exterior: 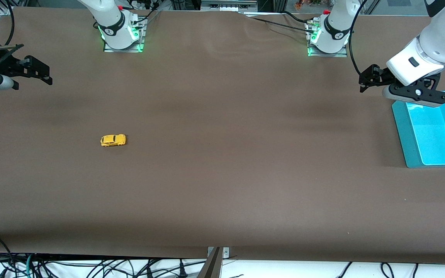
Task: Wind and store yellow beetle car
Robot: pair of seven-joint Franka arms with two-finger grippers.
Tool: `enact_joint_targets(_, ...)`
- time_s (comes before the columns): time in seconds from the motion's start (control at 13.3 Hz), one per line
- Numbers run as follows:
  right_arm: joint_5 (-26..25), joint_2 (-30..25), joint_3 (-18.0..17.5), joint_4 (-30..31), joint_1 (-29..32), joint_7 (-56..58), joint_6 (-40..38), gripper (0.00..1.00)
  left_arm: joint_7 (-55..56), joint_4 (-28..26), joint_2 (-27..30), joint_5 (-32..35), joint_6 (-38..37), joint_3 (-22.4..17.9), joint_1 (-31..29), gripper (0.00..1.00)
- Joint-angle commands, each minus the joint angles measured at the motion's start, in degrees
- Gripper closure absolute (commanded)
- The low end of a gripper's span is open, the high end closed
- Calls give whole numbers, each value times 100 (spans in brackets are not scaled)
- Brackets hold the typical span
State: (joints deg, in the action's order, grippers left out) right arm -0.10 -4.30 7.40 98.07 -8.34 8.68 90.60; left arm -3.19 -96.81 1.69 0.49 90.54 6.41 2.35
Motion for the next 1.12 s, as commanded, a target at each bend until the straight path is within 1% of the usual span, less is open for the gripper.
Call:
enact_joint_targets(0.0,89,-35,-10,53,60,-24,-51,0,55,136,-11,136,-124,1,28,0)
enact_joint_targets(0.3,89,17,-10,1,60,-24,98,0,55,127,-11,136,-133,1,28,0)
enact_joint_targets(0.67,115,52,174,1,121,-16,89,0,64,136,-11,136,-124,9,28,0)
enact_joint_targets(0.97,98,70,148,36,87,98,-60,0,55,136,-11,144,-124,-8,28,0)
enact_joint_targets(1.05,72,61,122,45,69,81,-321,0,55,136,-11,145,-124,-8,28,0)
